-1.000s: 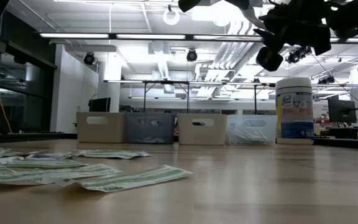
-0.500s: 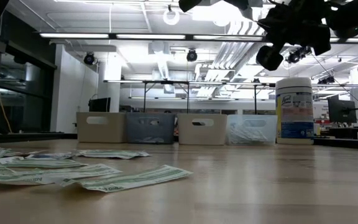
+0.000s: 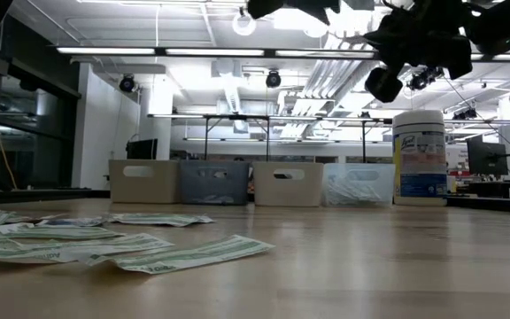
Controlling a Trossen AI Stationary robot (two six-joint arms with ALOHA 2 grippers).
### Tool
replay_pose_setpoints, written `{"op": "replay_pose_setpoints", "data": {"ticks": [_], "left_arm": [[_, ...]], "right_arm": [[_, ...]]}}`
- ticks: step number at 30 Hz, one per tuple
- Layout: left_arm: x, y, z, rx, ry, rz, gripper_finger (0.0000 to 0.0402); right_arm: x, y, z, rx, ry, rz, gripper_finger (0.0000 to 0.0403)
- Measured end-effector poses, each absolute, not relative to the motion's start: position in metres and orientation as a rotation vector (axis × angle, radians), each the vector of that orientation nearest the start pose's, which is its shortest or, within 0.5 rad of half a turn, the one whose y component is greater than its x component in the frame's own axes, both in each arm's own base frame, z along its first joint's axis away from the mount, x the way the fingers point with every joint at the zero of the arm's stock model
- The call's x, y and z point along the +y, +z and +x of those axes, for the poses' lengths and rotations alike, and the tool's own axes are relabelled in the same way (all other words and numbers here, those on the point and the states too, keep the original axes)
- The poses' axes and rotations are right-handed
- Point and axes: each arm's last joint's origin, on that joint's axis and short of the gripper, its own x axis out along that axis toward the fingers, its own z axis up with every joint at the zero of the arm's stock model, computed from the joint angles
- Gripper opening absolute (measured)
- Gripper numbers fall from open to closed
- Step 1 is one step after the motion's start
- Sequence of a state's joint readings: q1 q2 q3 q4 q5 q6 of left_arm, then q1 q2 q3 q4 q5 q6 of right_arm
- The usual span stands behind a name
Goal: Pick & Place First Aid Supplies
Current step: Put the green bandage into the transparent bin
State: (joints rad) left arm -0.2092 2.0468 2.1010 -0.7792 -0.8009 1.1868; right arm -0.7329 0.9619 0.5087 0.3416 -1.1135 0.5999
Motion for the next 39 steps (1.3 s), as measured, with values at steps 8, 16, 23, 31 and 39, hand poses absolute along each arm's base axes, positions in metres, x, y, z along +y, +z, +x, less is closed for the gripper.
{"op": "replay_pose_setpoints", "data": {"ticks": [8,16,23,31,39], "left_arm": [[-0.066,0.35,0.416,1.099,0.209,1.256,0.0146],[-0.058,0.367,0.385,1.141,0.352,1.042,0.0138],[-0.038,0.382,0.367,1.151,0.447,0.918,0.0137],[0.002,0.378,0.376,1.154,0.407,0.781,0.0137],[0.026,0.347,0.389,1.035,0.262,0.688,0.0137]], "right_arm": [[-0.129,0.257,0.15,0.137,0.223,0.683,0.0],[-0.143,0.258,0.137,0.103,0.132,0.687,0.0],[-0.157,0.277,0.134,0.067,0.059,0.636,0.0],[-0.179,0.291,0.144,0.199,-0.076,0.576,0.0],[-0.196,0.31,0.149,0.498,-0.246,0.452,0.0]]}}
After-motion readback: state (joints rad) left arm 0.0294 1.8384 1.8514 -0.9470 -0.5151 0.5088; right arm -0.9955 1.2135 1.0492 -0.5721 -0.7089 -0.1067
